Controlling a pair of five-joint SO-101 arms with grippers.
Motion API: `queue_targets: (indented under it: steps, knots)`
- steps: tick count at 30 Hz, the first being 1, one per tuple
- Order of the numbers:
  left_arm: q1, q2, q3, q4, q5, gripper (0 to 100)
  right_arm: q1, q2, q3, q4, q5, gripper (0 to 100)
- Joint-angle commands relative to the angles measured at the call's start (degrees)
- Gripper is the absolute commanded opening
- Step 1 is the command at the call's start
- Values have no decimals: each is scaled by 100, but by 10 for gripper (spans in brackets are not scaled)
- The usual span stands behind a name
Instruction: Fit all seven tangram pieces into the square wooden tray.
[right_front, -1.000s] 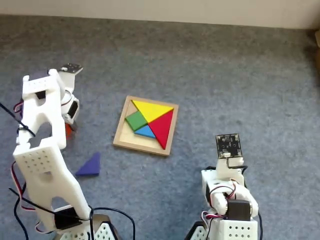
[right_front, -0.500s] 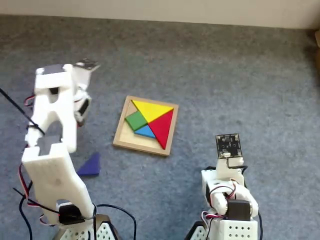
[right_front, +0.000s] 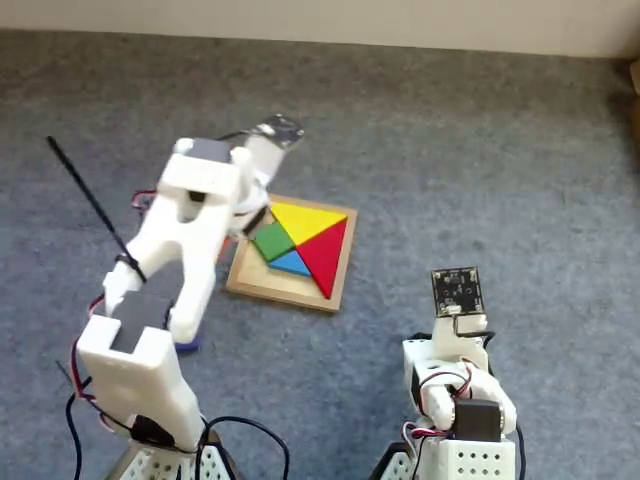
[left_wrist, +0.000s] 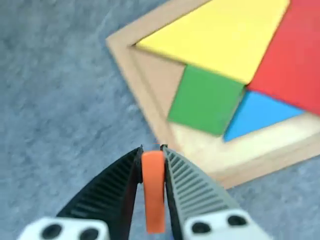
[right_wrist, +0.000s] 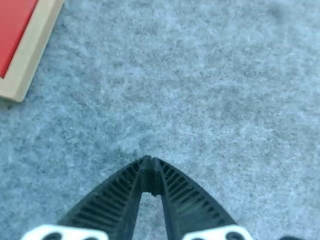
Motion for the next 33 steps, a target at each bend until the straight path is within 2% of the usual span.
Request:
queue_targets:
  steps: [1, 15, 25, 30, 33]
  knots:
    - [374, -330, 31, -431, 396, 5, 66, 75, 822, 48, 0, 16]
    - [760, -338, 453, -1723, 1152, 5, 66, 75, 822, 48, 0, 16]
    - [1323, -286, 453, -1785, 1152, 8, 66, 75, 822, 48, 0, 16]
    - [1323, -330, 462, -1626, 1160, 130, 66, 75, 822, 48, 0, 16]
    - [1323, -347, 444, -1521, 1336, 149, 66, 75, 822, 48, 0, 16]
